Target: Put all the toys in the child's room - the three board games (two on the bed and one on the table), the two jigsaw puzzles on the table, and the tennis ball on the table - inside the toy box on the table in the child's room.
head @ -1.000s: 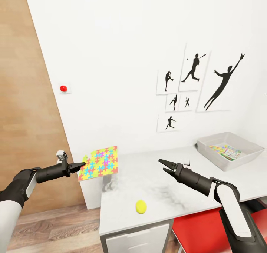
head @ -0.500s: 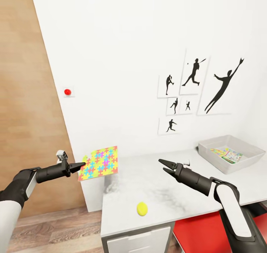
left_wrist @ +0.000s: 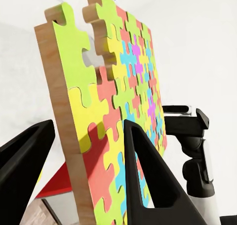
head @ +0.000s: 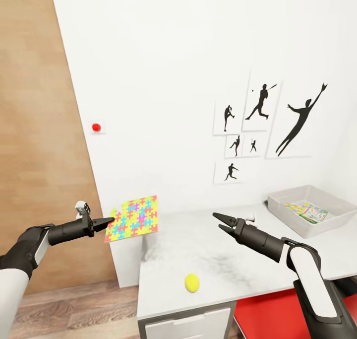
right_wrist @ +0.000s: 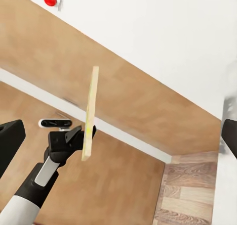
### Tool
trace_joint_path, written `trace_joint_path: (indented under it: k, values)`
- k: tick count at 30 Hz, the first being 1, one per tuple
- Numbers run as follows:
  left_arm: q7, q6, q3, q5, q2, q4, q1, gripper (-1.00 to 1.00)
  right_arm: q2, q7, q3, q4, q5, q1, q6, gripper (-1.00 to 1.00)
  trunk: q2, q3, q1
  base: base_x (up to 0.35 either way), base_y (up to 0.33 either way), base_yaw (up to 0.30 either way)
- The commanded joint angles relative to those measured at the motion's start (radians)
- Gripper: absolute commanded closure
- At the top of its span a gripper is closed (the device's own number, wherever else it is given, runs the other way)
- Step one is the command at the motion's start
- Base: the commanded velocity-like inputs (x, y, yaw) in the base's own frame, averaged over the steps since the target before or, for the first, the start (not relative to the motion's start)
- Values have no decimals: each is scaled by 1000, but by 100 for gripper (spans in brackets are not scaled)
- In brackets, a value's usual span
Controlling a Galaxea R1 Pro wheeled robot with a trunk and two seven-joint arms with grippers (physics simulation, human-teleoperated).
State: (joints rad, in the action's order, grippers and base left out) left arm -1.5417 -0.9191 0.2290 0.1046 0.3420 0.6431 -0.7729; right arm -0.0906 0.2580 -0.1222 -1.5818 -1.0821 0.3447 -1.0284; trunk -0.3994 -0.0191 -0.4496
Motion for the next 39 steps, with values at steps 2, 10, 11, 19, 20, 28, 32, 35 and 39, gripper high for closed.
trace_joint_path:
  k: [2,10,11,19,20,28,32,35,39]
  values:
    - [-3,-10,1,0,0,0,0,100,0,10,-4,0,10,0,-4,-100,-1,-1,0,0,0,29]
    - [-4,-9,0,0,0,0,0,100,0,9,-8,0,10,0,-4,-100,-1,-1,0,0,0,-3]
    - [-3,-9,0,0,0,1,0,100,0,9,-9,0,10,0,-4,-100,-1,-1,0,0,0,-78]
    - [-4,-9,0,0,0,1,0,100,0,9,-8,0,9,0,-4,-100,-1,8,0,0,0,-134]
    - [-4,-9,0,0,0,1,0,100,0,9,-8,0,9,0,-4,-100,-1,10,0,0,0,-149]
    - [-5,-9,0,0,0,1,0,100,0,9,-7,0,8,2,-4,-100,-1,20,0,0,0,-150]
    - [-5,-8,0,0,0,1,1,100,0,9,-7,0,8,2,-4,-100,-1,25,0,0,0,-151]
    - [-5,-8,0,0,0,1,1,100,0,9,-7,0,8,2,-4,-100,-1,29,0,0,0,-151]
    - [-3,-7,0,-1,0,1,1,100,0,9,-6,0,8,2,-4,-100,-1,34,0,0,0,-151]
